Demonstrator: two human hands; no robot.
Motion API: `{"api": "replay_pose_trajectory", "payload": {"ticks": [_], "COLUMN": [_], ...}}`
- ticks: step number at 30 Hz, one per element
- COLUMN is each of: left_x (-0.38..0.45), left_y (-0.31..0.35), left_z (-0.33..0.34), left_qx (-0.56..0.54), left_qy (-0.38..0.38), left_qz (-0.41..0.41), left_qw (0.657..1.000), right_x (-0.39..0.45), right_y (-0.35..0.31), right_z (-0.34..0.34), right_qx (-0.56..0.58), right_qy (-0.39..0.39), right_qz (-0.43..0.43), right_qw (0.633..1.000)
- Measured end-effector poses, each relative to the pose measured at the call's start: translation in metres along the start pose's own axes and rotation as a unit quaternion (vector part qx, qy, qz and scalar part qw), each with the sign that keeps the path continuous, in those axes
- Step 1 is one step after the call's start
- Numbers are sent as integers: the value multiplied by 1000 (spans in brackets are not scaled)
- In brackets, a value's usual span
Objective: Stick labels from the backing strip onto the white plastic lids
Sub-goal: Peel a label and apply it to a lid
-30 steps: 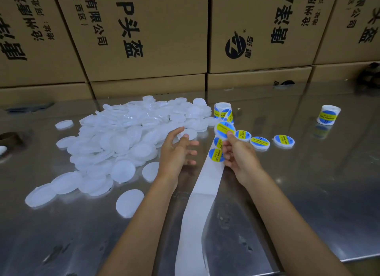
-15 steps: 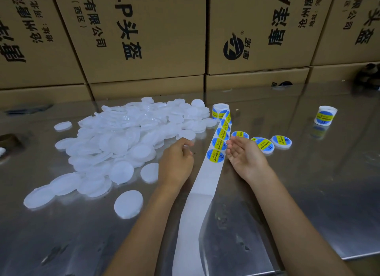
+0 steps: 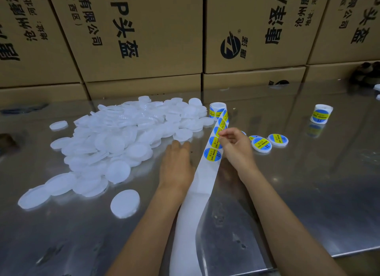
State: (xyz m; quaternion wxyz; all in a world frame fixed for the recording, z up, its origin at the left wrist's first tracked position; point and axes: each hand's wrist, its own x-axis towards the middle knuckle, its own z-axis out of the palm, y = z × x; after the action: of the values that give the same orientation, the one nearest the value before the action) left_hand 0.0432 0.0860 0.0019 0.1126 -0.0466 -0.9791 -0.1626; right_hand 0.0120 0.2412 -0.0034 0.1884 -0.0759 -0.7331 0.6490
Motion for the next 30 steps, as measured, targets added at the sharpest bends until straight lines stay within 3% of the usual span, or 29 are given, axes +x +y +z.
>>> {"api": "replay_pose_trajectory", "payload": {"ticks": [2,4,6,12,17,21,26,30], "left_x": [2,3,4,12,18,18,19,20], "left_y": [-3,-8,-14,-27,-30,-24,-21,-20], "left_z": [-2,-3,-3,-1,0,-1,-4,-7], "left_qx": [15,39,44,1,-214,-294,-442,-606], "left_qy": [4,9,-2,-20,16,68,95,64], "left_qz": [-13,-52,-81,-92,-114,-120,-153,-193], "left_qw": [1000,998,996,996,970,946,879,769], "right_x": [0,-1,-1,1,0,-4,-14,-18], "right_y": [7,15,19,22,18,13,7,3], "right_z": [0,1,2,1,1,1,10,14], "right_qx": [-177,-336,-398,-398,-369,-361,-280,-234], "right_qy": [-18,-67,-106,-107,-108,-119,-148,-158], "right_qz": [-67,-82,-76,-81,-78,-82,-114,-135], "right_qw": [982,936,908,907,920,921,942,950]}}
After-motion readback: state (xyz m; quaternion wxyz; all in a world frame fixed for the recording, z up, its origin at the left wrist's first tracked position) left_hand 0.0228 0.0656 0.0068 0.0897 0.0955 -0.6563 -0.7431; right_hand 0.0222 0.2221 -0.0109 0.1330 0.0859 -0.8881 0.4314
